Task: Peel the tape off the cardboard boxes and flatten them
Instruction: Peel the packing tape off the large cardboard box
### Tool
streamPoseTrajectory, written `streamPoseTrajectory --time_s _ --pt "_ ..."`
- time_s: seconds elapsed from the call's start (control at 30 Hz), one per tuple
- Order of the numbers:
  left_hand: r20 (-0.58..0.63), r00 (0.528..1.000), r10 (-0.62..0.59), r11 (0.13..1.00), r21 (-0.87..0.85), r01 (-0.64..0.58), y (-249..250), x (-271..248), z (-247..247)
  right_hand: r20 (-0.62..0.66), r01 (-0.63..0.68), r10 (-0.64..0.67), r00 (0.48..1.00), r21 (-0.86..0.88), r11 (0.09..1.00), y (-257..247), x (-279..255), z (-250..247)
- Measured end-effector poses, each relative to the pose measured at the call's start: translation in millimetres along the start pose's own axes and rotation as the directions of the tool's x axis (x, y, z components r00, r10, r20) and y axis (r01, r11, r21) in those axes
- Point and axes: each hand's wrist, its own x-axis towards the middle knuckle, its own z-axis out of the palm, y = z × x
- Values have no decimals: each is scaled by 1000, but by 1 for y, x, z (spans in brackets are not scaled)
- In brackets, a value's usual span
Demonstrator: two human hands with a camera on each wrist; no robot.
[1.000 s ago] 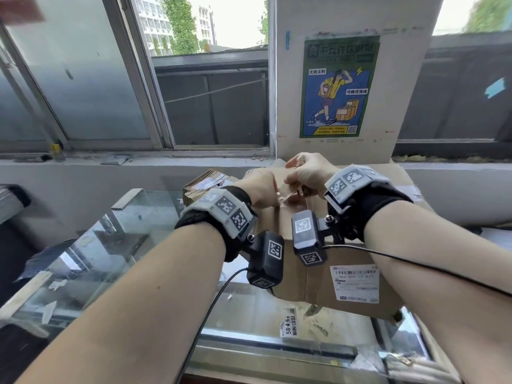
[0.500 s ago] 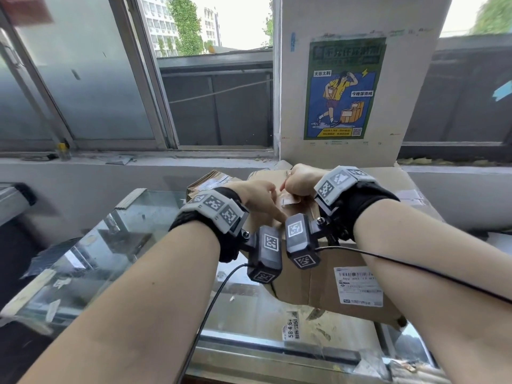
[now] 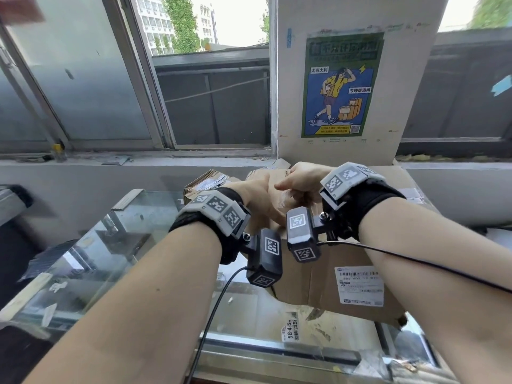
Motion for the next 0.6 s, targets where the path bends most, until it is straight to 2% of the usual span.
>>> streamPoseTrajectory --time_s 0.27,0.43,0.6 --pt "36 999 -10 1000 5 10 1 -1 -2 -26 82 -78 997 207 975 9 -1 -9" --pt "63 998 8 1000 -1 -7 -1 0 -2 -29 100 -97 995 418 903 14 -10 -14" --pt "79 996 34 999 -3 -33 -1 -3 -1 3 81 -98 995 552 830 15 -21 -18"
